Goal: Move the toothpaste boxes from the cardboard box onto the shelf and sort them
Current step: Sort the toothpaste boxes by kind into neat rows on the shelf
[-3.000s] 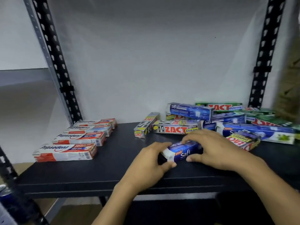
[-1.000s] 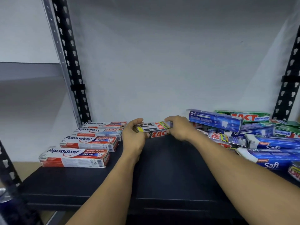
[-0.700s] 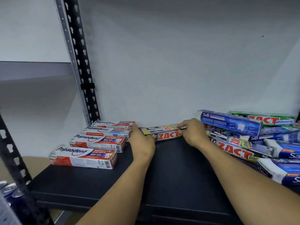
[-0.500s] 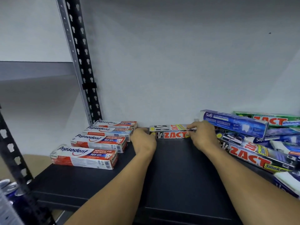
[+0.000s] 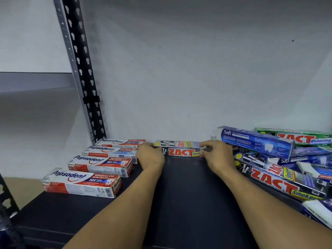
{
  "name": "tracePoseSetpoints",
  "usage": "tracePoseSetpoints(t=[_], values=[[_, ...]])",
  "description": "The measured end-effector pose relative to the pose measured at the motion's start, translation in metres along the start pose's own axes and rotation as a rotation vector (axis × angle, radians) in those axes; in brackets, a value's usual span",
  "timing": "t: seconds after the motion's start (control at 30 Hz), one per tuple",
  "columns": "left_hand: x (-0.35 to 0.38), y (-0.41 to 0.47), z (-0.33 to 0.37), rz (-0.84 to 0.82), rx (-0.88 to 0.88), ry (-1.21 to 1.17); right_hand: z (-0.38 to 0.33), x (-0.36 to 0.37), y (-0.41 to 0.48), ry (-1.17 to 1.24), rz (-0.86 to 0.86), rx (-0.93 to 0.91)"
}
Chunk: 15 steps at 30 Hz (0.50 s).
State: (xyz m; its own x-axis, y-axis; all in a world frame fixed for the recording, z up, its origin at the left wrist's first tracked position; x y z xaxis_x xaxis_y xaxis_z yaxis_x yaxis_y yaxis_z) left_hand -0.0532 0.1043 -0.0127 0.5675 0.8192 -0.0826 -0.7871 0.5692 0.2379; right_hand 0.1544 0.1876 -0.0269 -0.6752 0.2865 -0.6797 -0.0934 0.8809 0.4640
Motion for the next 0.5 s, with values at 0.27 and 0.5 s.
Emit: tracePoseSetpoints(t=[0.27,0.5], values=[[0.002,0.008,-0.006,0.0,0.001,0.028,0.004,0.006,0.008,0.032,-0.035,-0.004],[0.0,0.012,-0.009,0.007,0.025,-0.029,0.008,0.008,0.011,0.061,-0.049,0.001]])
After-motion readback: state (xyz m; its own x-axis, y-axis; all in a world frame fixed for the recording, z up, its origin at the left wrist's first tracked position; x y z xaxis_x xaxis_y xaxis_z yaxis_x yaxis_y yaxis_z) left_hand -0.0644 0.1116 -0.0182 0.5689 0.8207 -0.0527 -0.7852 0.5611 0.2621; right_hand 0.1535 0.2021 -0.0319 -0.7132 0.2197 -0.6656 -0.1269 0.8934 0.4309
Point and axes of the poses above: each hand's wrist, its own y-axis towards the middle knuckle, its own x-axis out of the palm, z = x × y, the point moved 4 cm from there along y, towards the middle knuckle, and after that the axes turned 15 degrees about -y, right-handed, at the moved point
